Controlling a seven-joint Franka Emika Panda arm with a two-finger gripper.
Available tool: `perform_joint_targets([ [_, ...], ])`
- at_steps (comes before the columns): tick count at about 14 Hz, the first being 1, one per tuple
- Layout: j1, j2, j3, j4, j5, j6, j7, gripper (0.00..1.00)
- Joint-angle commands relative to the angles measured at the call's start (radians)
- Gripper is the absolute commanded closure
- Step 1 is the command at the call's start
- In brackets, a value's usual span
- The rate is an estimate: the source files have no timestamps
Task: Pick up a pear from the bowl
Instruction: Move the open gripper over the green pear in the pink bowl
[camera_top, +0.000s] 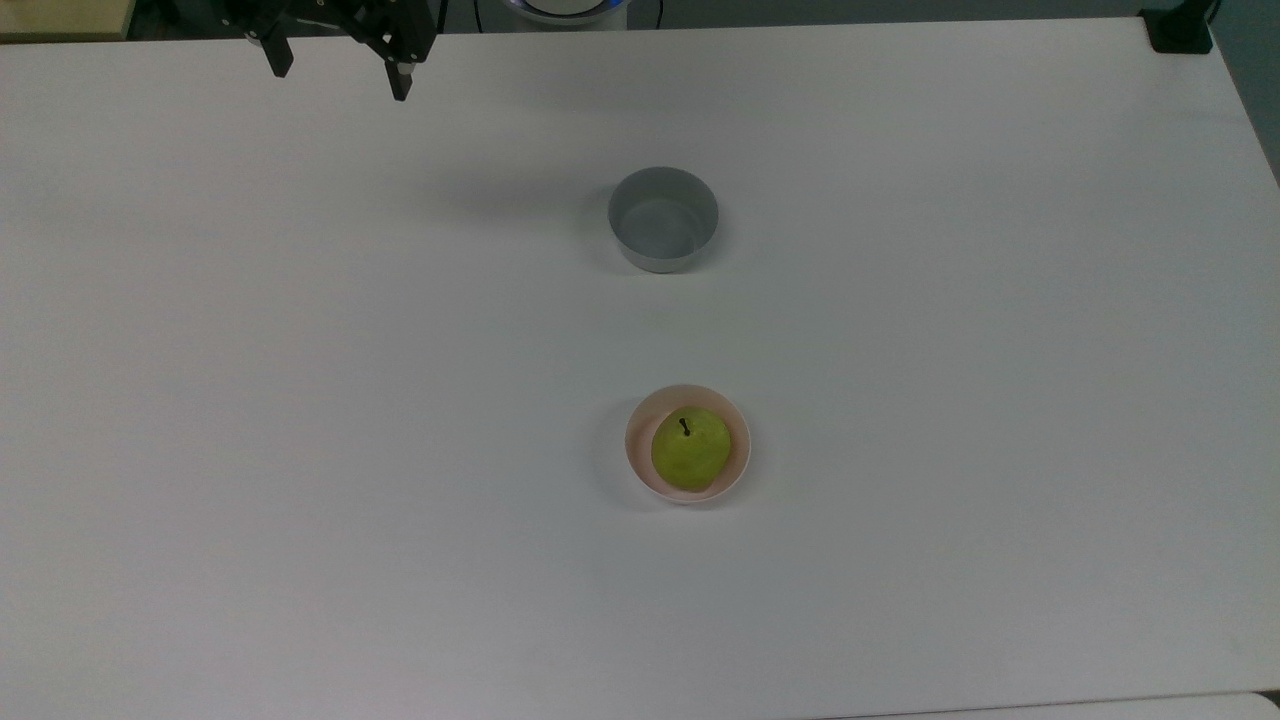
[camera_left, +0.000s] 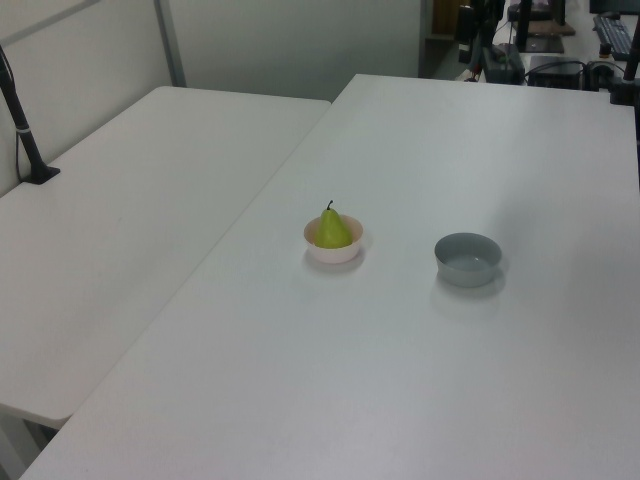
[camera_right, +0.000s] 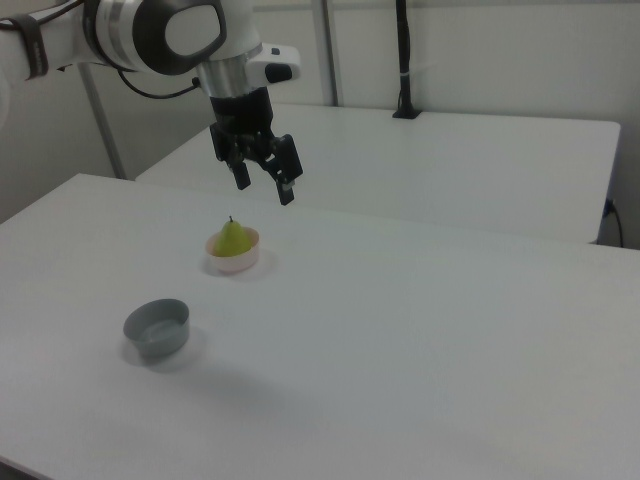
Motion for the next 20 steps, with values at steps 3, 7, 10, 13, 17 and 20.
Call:
perform_joint_targets([
  [3, 0.021, -0.014, -0.020, 0.001, -0.012, -0.045, 0.017, 0.00],
  [7, 0.023, -0.014, -0.018, 0.001, -0.010, -0.046, 0.018, 0.00],
  [10, 0.021, -0.013, -0.018, 0.001, -0.007, -0.046, 0.018, 0.00],
  [13, 0.021, -0.011, -0.018, 0.001, -0.010, -0.047, 0.006, 0.00],
  [17, 0.023, -0.004, -0.017, 0.000, -0.012, -0.046, 0.005, 0.00],
  [20, 0.044, 0.002, -0.017, 0.000, -0.007, -0.034, 0.005, 0.00],
])
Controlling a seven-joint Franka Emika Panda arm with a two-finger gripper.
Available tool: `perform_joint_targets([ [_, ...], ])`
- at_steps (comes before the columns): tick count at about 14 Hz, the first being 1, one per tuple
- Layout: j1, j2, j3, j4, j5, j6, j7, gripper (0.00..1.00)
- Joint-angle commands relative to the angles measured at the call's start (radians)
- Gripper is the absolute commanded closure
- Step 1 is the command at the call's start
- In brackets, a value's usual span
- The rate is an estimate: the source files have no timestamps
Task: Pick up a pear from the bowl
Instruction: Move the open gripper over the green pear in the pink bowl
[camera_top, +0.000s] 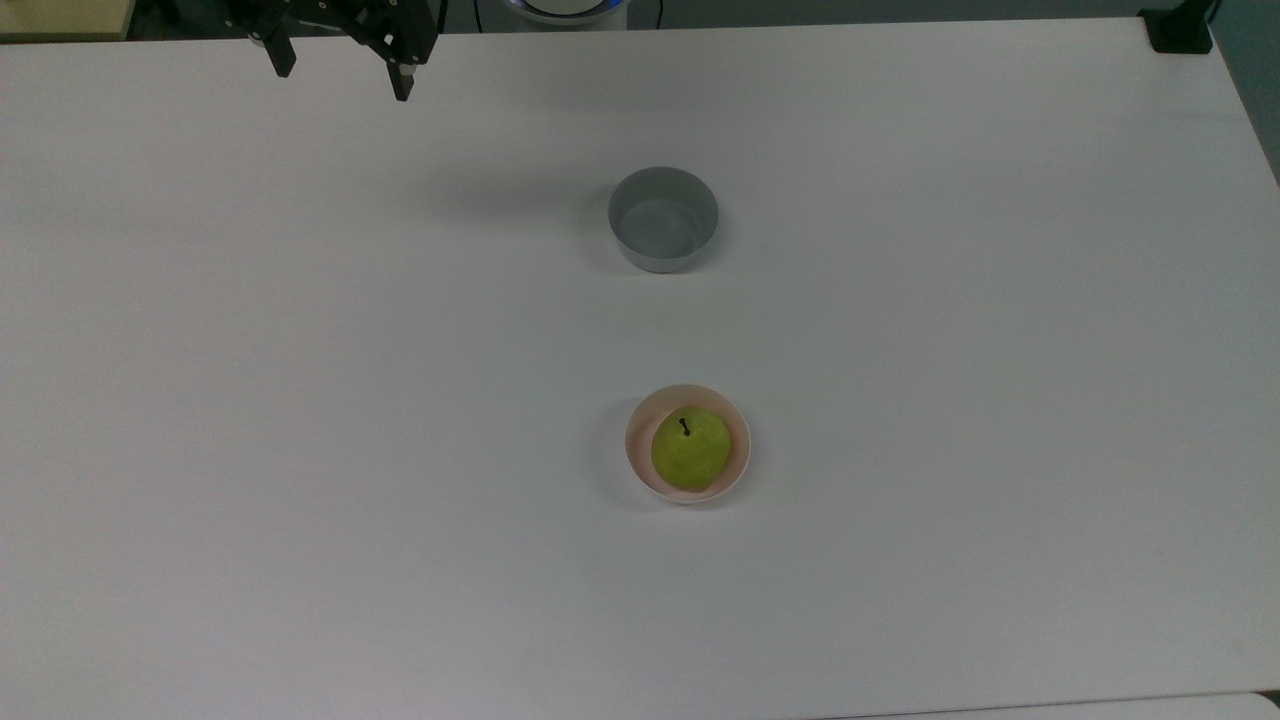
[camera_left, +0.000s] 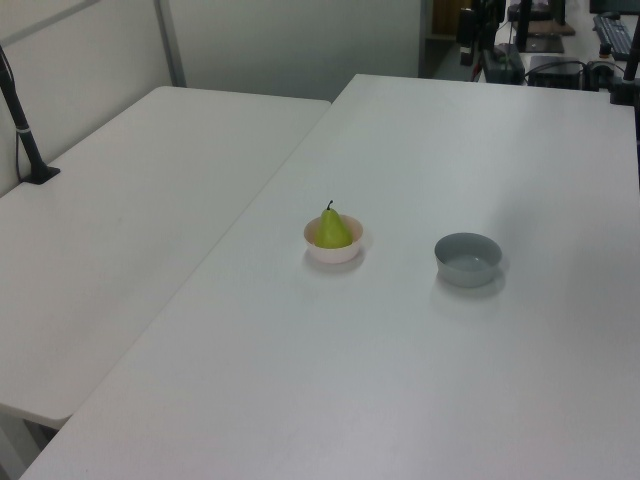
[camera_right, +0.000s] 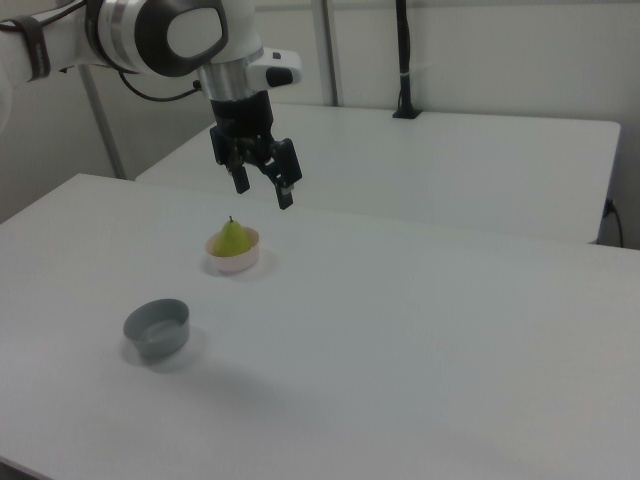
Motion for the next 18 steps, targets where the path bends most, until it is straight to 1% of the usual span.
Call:
perform_joint_targets([
  [1, 0.066, 0.002, -0.015, 0.002, -0.002, -0.017, 0.003, 0.00],
  [2, 0.084, 0.009, -0.013, 0.002, 0.002, -0.016, 0.003, 0.00],
  [3, 0.122, 0.031, -0.015, 0.011, 0.010, 0.007, 0.007, 0.00],
  [4, 0.154, 0.066, -0.015, 0.051, 0.024, 0.050, 0.018, 0.00],
  [5, 0.178, 0.103, -0.016, 0.063, 0.051, 0.073, 0.018, 0.00],
  [6, 0.201, 0.136, -0.016, 0.075, 0.085, 0.131, 0.020, 0.00],
  [8, 0.243, 0.195, -0.013, 0.082, 0.108, 0.251, 0.020, 0.00],
  [9, 0.262, 0.228, -0.013, 0.106, 0.122, 0.301, 0.035, 0.00],
  [11, 0.294, 0.337, -0.013, 0.193, 0.128, 0.349, 0.059, 0.00],
  [14, 0.336, 0.422, -0.010, 0.206, 0.128, 0.438, 0.061, 0.00],
  [16, 0.342, 0.462, -0.015, 0.210, 0.127, 0.477, 0.055, 0.00],
  [18, 0.343, 0.485, -0.016, 0.217, 0.120, 0.480, 0.035, 0.00],
])
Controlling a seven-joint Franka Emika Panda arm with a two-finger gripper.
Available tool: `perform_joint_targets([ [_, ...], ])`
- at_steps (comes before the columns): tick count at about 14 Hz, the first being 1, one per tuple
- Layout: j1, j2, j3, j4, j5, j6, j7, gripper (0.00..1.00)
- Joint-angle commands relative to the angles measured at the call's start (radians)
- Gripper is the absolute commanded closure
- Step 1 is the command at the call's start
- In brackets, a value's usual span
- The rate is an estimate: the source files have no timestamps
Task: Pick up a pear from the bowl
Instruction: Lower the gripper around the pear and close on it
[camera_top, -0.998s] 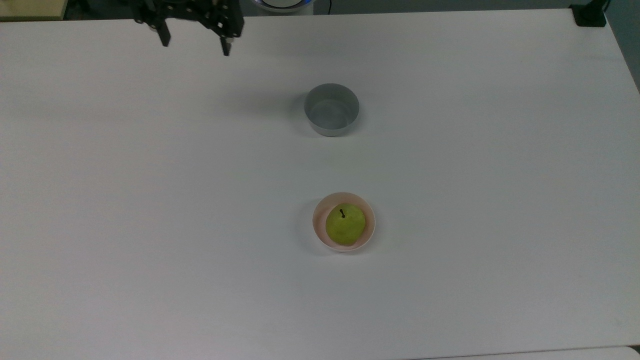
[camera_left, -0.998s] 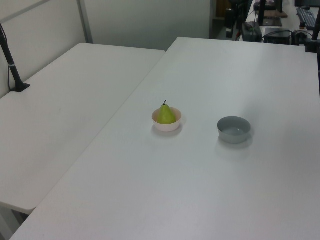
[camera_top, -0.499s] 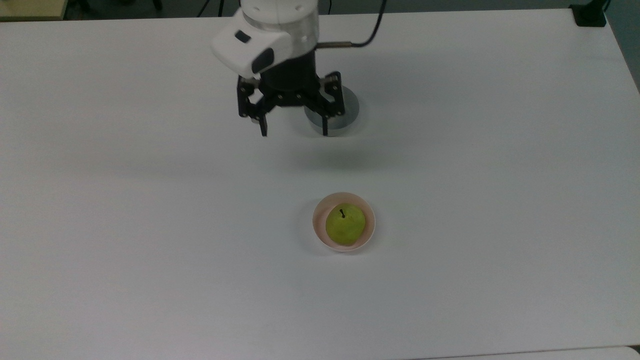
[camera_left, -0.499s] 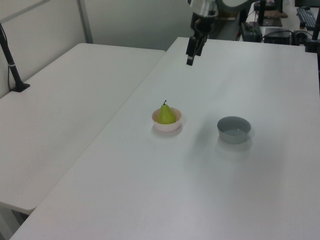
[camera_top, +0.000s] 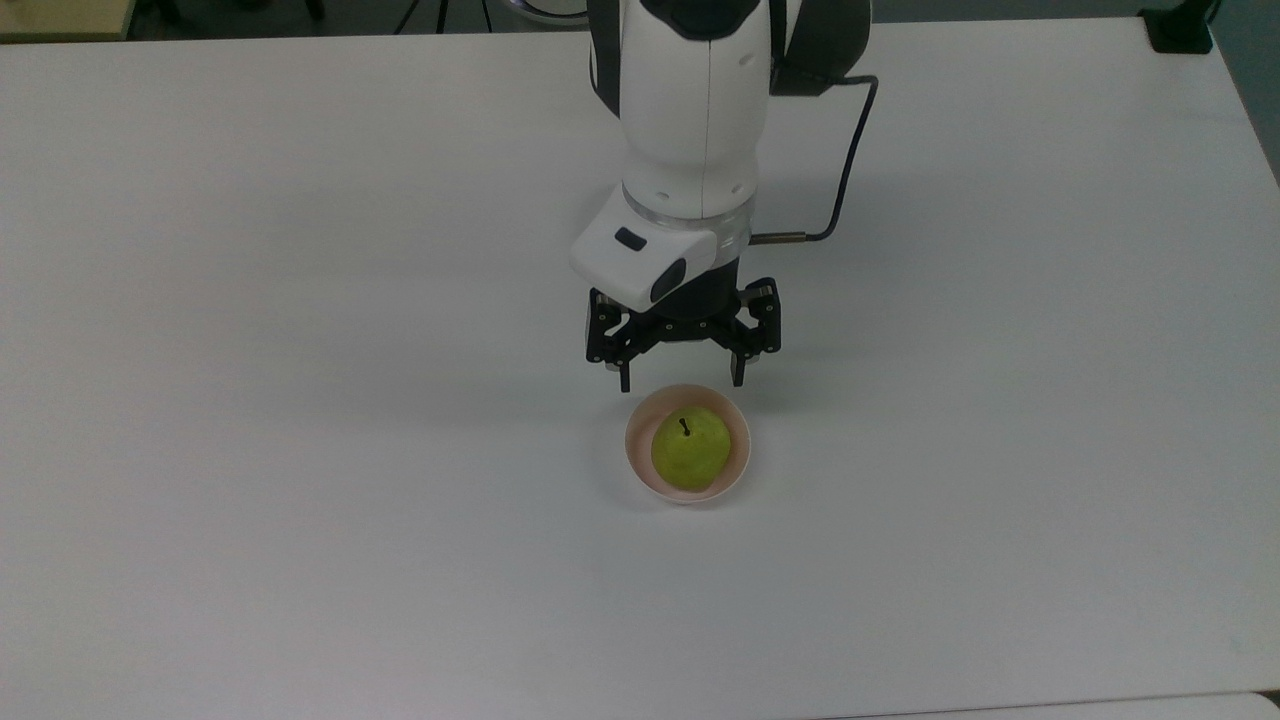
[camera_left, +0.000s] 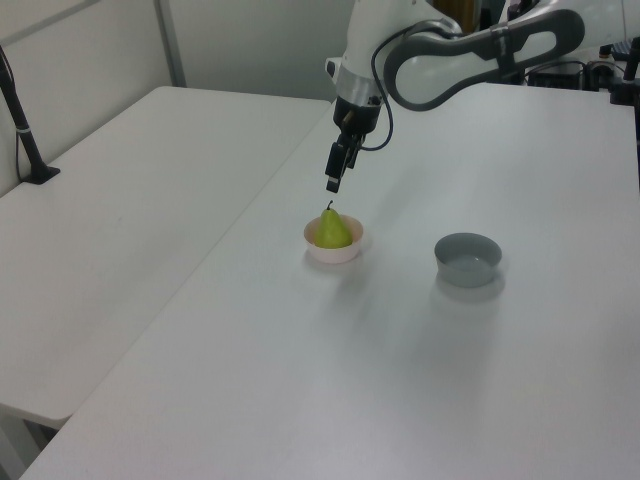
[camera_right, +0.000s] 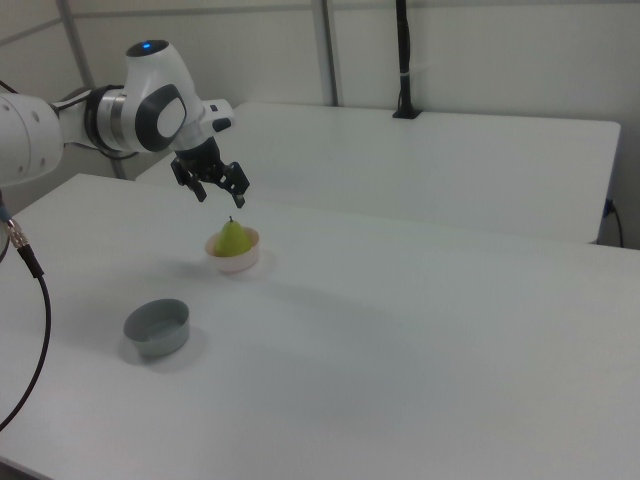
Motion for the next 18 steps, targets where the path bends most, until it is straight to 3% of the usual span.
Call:
perform_joint_targets([
  [1, 0.012, 0.053, -0.020, 0.027, 0.011, 0.008, -0.043, 0.00],
  [5, 0.020, 0.090, -0.020, 0.030, 0.006, 0.010, -0.051, 0.00],
  [13, 0.021, 0.166, -0.017, 0.030, 0.005, 0.091, -0.063, 0.12],
  [16, 0.021, 0.174, -0.016, 0.030, 0.005, 0.106, -0.067, 0.24],
  [18, 0.021, 0.176, -0.014, 0.030, 0.005, 0.115, -0.067, 0.43],
])
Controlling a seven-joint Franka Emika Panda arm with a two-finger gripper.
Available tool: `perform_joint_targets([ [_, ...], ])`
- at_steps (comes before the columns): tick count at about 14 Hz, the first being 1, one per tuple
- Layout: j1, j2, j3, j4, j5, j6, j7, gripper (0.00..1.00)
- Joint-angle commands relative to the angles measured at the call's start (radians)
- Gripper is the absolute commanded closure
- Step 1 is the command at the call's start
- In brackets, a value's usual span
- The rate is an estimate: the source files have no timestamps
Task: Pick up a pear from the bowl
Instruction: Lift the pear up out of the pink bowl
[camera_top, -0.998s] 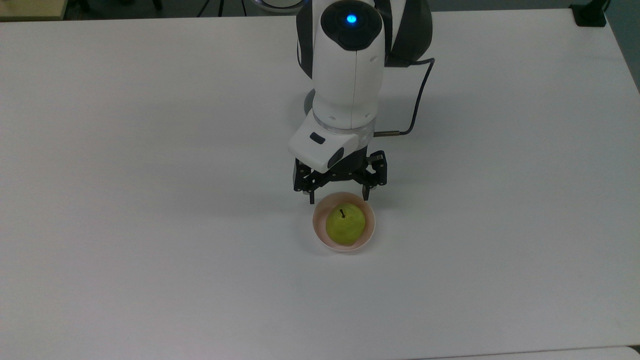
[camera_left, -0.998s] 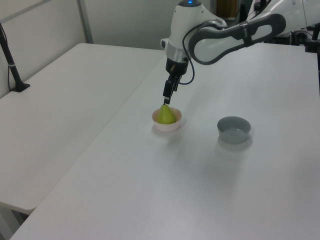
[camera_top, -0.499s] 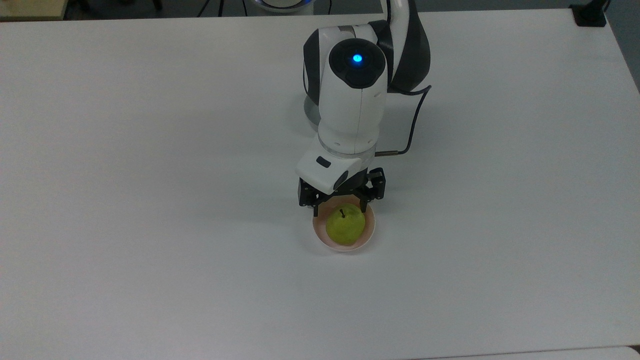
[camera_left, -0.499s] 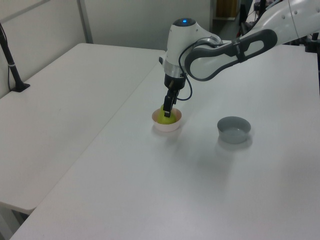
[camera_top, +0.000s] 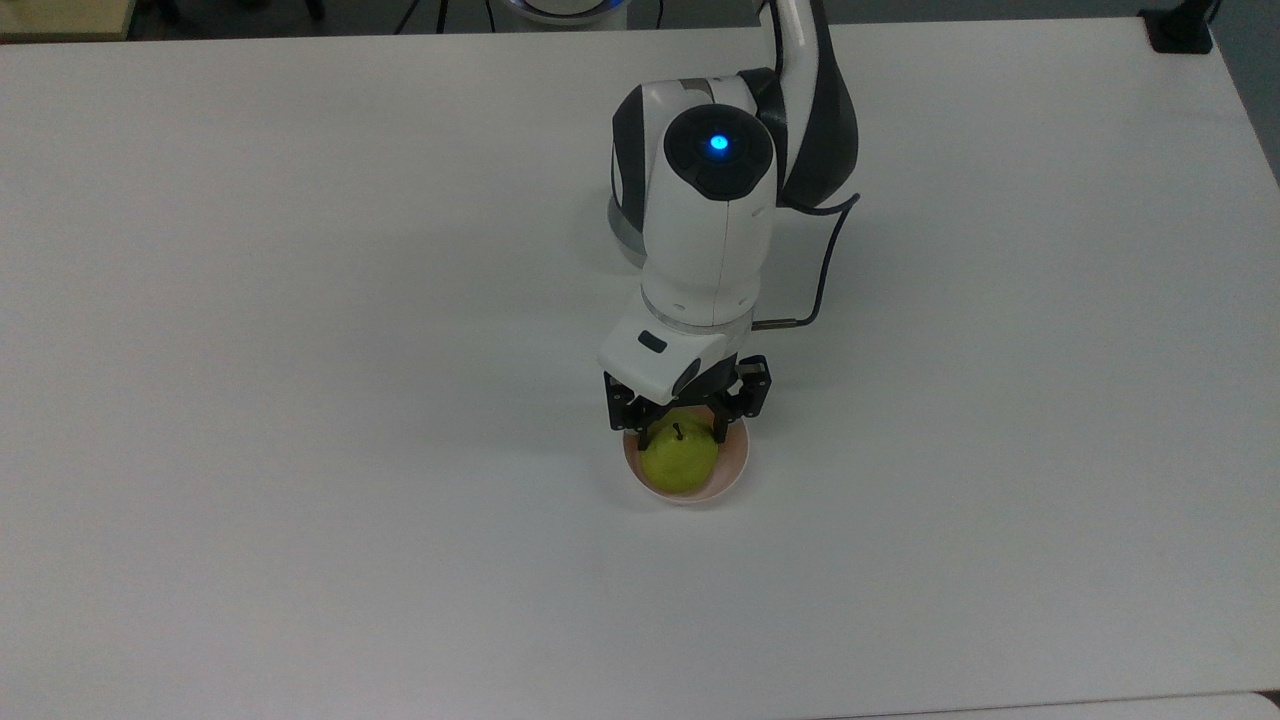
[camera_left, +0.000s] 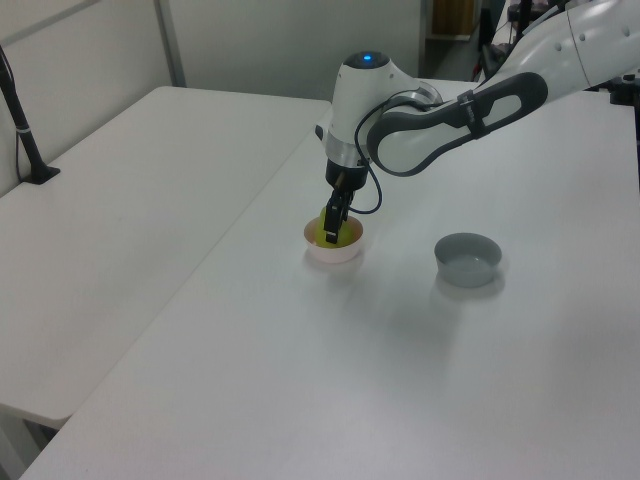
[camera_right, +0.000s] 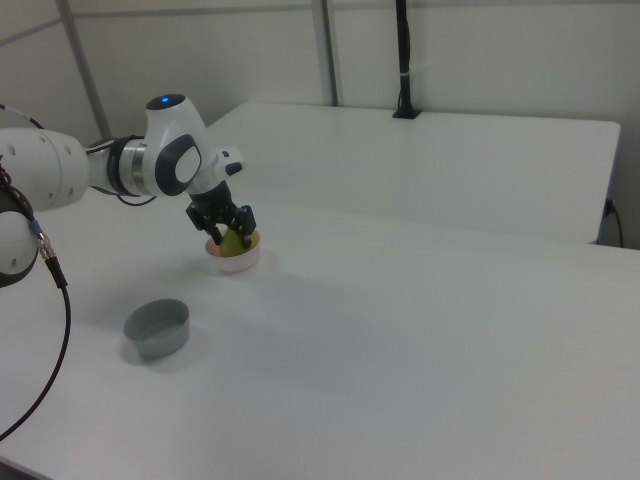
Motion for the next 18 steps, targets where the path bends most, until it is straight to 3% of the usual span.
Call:
perform_joint_targets([
  [1, 0.012, 0.014, -0.014, 0.015, 0.005, 0.024, -0.020, 0.46],
  [6, 0.017, 0.005, -0.014, 0.017, 0.006, 0.021, -0.018, 0.70],
  [13, 0.015, -0.105, -0.012, 0.005, 0.016, 0.004, -0.017, 0.71],
  [18, -0.015, -0.208, -0.009, -0.061, 0.008, -0.031, -0.044, 0.71],
])
